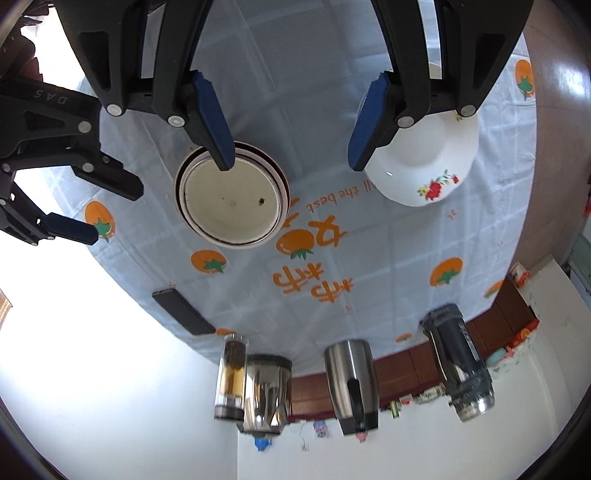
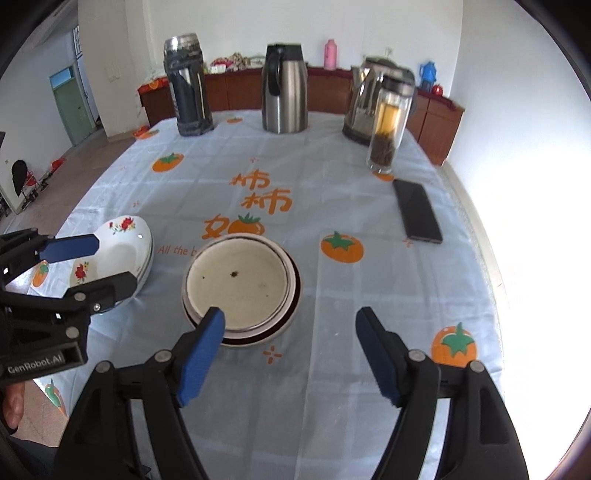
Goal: Organize plates and bowls
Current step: 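Open both grippers and withdraw from the bowl stack, then move both grippers to the bowl stack and grip its rim, then lift the bowl stack with both grippers and carry it over the plate stack, then lower the bowl stack onto the red-flower plate stack with both grippers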
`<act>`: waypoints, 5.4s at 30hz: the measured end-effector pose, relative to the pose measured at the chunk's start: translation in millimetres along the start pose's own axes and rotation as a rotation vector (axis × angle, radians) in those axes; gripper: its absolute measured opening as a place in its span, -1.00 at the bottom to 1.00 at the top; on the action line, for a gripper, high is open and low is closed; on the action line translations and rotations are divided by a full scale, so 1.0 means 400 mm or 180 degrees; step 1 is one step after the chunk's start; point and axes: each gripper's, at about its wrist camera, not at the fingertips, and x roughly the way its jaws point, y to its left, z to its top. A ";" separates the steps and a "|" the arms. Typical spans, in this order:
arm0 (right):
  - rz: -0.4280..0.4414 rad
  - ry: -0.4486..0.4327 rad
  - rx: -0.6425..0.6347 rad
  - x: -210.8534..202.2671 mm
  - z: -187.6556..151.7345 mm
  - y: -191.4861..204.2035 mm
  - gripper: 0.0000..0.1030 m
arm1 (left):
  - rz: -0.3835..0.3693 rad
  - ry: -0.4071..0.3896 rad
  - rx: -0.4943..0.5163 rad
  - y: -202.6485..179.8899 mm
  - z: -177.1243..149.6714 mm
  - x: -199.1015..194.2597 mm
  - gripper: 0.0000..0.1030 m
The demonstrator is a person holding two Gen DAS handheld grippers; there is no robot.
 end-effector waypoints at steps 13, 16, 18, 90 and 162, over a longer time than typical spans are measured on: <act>0.0001 -0.0413 -0.0184 -0.124 0.011 0.069 0.57 | 0.0093 -0.0499 -0.0178 0.046 -0.042 -0.142 0.29; 0.0023 -0.0441 -0.0244 -0.130 0.011 0.086 0.57 | 0.0113 -0.0536 -0.0226 0.053 -0.051 -0.154 0.30; 0.0076 -0.0415 -0.0193 -0.121 0.012 0.081 0.57 | 0.0035 -0.0440 -0.0239 0.049 -0.052 -0.140 0.37; 0.0949 0.0631 -0.0296 0.172 0.175 0.237 -0.56 | 0.0120 0.0623 -0.1076 0.261 -0.003 0.061 -0.31; 0.1155 0.1113 -0.0560 0.360 0.187 0.475 -0.55 | 0.0256 0.0976 -0.1357 0.494 -0.098 0.144 -0.31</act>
